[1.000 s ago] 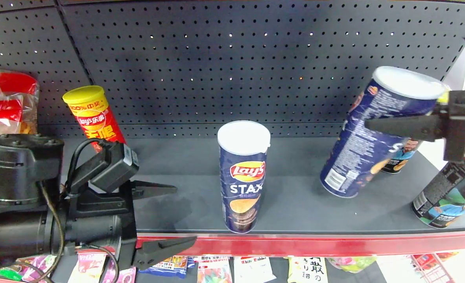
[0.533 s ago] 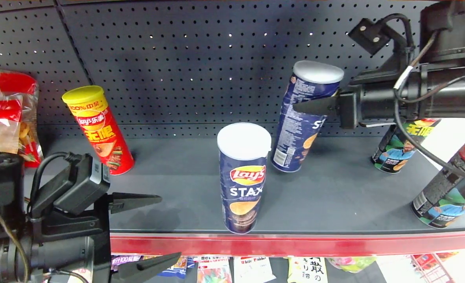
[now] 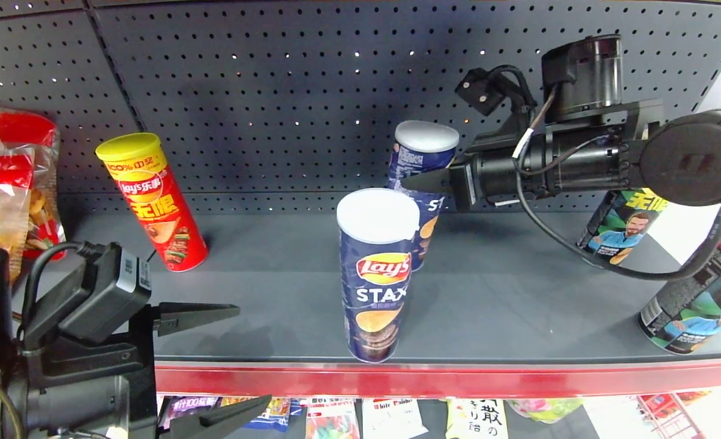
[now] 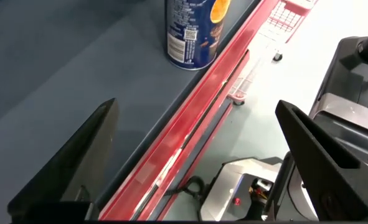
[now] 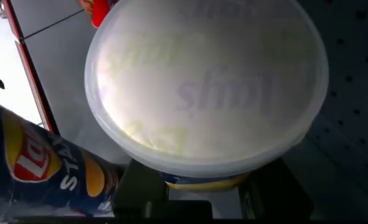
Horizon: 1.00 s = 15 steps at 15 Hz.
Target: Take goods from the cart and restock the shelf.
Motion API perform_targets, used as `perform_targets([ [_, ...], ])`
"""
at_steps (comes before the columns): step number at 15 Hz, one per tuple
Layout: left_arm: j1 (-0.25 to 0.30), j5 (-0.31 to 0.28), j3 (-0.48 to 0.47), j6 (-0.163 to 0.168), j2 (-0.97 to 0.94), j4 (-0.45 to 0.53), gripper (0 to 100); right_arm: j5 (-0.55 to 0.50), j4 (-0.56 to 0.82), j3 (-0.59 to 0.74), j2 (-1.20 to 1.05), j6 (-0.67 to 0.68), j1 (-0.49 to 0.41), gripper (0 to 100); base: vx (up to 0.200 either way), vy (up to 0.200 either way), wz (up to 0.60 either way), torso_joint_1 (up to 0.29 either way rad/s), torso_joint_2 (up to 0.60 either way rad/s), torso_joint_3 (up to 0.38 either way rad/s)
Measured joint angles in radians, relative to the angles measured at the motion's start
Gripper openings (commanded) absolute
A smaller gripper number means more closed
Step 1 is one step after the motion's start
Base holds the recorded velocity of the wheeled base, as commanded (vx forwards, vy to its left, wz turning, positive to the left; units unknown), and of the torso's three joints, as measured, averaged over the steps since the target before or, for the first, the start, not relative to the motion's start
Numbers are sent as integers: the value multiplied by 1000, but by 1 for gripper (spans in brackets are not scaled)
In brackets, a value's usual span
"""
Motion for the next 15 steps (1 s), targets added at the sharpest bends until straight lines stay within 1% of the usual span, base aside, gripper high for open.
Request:
perform_targets([
  [7,1,0,7,-1,-11,0,100,-3,-2,-45,54,3,32,0,0,0,0,0,0,0],
  [13,1,0,9,-1,-12,0,100,-6,-2,-33,63,3,53,0,0,0,0,0,0,0],
  [14,1,0,9,-3,-12,0,100,-8,-2,-31,63,3,56,100,0,0,0,0,0,0],
  [15,1,0,9,-13,-12,0,100,-16,-2,-29,63,3,60,100,0,0,0,0,0,0],
])
